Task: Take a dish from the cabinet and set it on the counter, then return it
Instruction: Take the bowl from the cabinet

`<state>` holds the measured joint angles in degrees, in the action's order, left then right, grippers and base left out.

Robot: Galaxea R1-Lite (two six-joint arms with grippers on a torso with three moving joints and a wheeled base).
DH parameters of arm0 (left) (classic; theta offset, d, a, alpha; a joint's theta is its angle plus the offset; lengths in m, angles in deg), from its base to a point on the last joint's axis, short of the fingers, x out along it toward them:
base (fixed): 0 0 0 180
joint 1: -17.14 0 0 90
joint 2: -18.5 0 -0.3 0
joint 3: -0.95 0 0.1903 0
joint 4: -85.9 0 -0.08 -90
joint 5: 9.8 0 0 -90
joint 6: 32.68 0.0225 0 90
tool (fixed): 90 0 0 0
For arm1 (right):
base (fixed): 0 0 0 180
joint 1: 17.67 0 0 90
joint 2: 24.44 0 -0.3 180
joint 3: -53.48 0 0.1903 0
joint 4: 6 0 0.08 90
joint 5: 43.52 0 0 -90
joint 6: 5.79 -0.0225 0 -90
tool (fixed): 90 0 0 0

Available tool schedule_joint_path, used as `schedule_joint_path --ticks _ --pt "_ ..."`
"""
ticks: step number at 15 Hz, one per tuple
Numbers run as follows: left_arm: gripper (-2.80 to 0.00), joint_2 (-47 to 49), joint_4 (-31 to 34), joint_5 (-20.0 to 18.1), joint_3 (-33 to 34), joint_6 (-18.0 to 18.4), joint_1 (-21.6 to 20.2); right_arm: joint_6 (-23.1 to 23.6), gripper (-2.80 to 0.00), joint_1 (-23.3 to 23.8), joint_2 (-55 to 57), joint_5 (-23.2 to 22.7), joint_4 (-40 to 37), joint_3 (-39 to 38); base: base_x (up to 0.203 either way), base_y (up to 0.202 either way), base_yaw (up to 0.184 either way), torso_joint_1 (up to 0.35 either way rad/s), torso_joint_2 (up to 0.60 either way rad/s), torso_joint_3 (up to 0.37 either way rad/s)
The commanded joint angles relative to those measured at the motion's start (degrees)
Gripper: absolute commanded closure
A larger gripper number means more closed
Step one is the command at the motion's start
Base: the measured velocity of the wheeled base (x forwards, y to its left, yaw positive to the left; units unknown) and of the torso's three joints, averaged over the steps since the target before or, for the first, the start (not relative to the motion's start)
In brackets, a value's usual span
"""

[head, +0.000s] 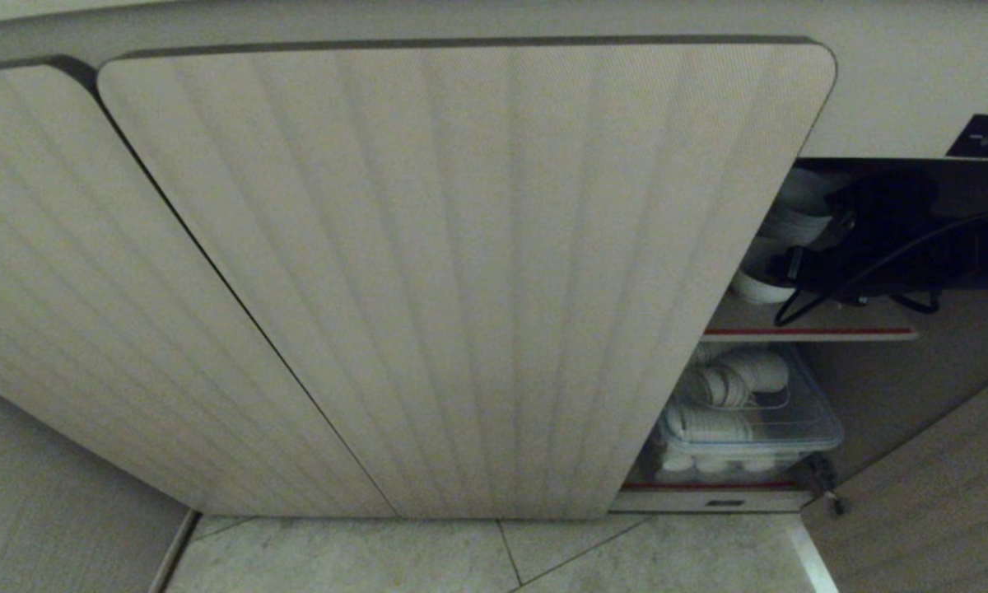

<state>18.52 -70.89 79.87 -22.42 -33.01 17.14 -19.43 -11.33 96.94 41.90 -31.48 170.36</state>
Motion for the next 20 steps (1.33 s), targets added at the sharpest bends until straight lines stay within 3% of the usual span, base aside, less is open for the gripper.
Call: schedule_joint_path --ticks 1,20 --pt "0.00 -0.02 -0.02 -0.02 0.00 -0.02 0.00 -0.07 0.00 -0.01 0.08 -0.09 0.00 -0.09 0.000 0.000 0.000 0.000 0.00 0.000" --pt "0.00 -0.02 -0.02 -0.02 0.00 -0.02 0.00 0.17 0.00 -0.01 -1.14 -0.17 -0.09 -3.63 0.000 0.000 0.000 0.000 0.00 0.000"
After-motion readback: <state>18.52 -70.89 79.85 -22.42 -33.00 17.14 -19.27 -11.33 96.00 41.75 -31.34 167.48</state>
